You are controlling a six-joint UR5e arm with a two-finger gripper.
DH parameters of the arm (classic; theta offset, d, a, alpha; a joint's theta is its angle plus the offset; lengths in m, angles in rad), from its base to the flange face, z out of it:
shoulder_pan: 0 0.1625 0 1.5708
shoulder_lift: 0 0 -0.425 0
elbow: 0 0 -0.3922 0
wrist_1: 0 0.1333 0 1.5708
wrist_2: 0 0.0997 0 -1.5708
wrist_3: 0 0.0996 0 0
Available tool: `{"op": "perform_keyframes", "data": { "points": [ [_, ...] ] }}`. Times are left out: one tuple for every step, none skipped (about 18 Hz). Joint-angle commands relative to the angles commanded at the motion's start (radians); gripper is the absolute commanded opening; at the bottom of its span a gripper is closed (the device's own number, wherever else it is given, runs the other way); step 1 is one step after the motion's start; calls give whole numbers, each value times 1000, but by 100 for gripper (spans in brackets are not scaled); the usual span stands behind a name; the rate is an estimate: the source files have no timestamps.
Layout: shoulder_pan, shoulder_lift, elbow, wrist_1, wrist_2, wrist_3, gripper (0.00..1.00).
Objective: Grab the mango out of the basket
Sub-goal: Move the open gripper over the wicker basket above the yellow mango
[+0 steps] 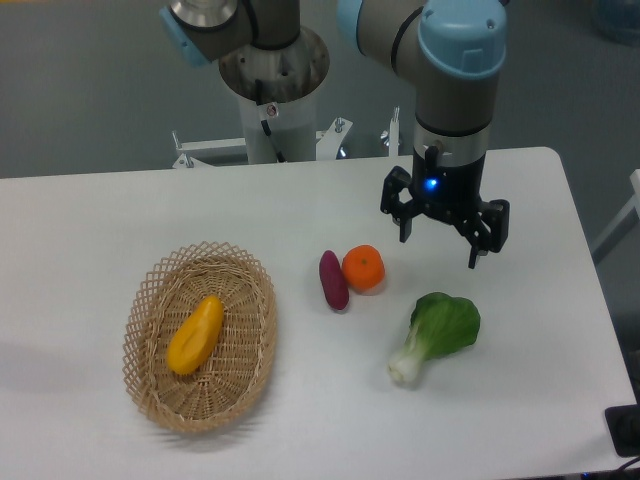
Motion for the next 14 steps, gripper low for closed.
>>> {"op": "perform_keyframes", "data": {
  "points": [
    [-2, 3, -12, 5, -3, -2, 100],
    [-2, 6, -17, 5, -2, -5, 100],
    [-5, 8, -17, 5, 0, -8, 100],
    [-9, 8, -18, 3, 0, -12, 100],
    [-12, 11, -20, -4, 0, -15, 100],
    [-15, 11, -23, -6, -5, -32, 100],
    [-18, 11, -32, -5, -24, -58, 100],
    [-21, 24, -43, -5, -50, -73, 100],
    [-26, 37, -58, -3, -69, -75, 100],
    [-29, 47, -74, -3, -71, -84, 100],
    [-32, 57, -90, 0, -65, -106, 100],
    [-34, 67, -110, 3, -67, -132, 100],
    [-49, 72, -129, 5, -74, -164, 100],
    [-70, 75, -140, 6, -71, -198, 100]
  ]
}}
